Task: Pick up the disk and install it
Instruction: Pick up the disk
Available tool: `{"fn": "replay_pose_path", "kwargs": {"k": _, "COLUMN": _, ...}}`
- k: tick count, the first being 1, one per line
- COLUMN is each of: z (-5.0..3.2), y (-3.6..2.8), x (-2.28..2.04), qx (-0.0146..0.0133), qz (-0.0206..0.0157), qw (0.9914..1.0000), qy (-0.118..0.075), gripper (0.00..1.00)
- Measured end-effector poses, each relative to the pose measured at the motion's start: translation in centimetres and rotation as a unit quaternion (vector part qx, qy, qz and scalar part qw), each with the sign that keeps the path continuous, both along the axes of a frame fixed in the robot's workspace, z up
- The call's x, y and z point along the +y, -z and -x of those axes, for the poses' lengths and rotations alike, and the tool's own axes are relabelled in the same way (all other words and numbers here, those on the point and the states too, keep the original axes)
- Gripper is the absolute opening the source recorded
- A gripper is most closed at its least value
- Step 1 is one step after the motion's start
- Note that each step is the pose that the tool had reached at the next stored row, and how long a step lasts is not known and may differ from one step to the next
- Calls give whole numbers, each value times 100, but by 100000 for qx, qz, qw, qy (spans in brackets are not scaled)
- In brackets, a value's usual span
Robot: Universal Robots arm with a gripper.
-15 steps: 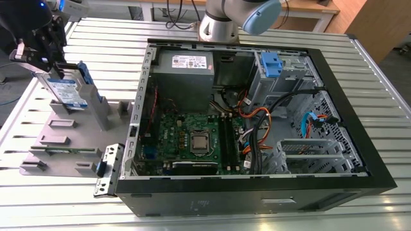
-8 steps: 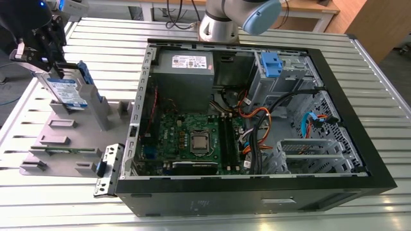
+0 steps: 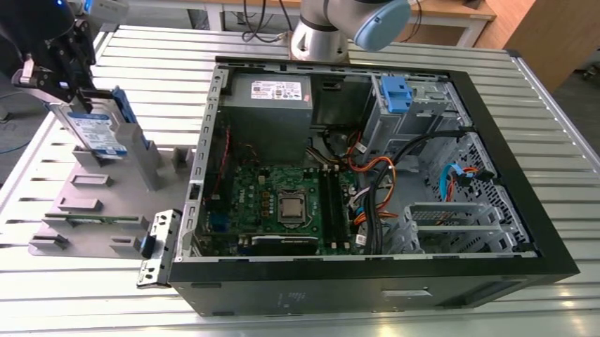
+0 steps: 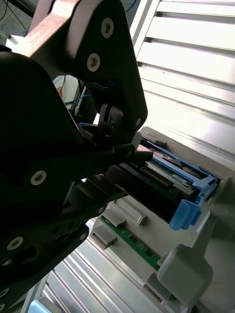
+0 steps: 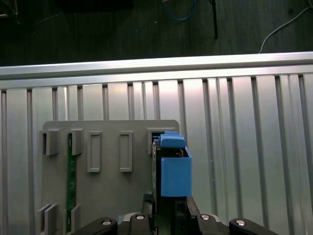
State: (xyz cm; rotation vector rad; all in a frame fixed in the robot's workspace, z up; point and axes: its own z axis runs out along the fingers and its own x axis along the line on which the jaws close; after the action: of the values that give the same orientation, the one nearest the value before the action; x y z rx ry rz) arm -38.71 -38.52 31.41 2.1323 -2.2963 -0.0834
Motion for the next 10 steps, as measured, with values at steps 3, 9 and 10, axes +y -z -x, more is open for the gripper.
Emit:
{"fn": "replay_pose_path", "kwargs": {"k": 3, "z": 0, "y": -16, "x": 0, "qx": -13, "qz": -7, "qw": 100000, "qy": -1, "gripper": 35}}
{"fn": "replay_pose_path", "kwargs": {"k": 9, "z": 0, "y": -18, "x": 0, "qx": -6, "qz": -4, "qw": 100000, "qy": 1, "gripper": 35}}
{"fn": "replay_pose_path", "kwargs": {"k": 10, "z": 0, "y": -18, "x": 0, "qx": -9, "qz": -5, "qw": 100000, "qy": 1, "gripper": 35}}
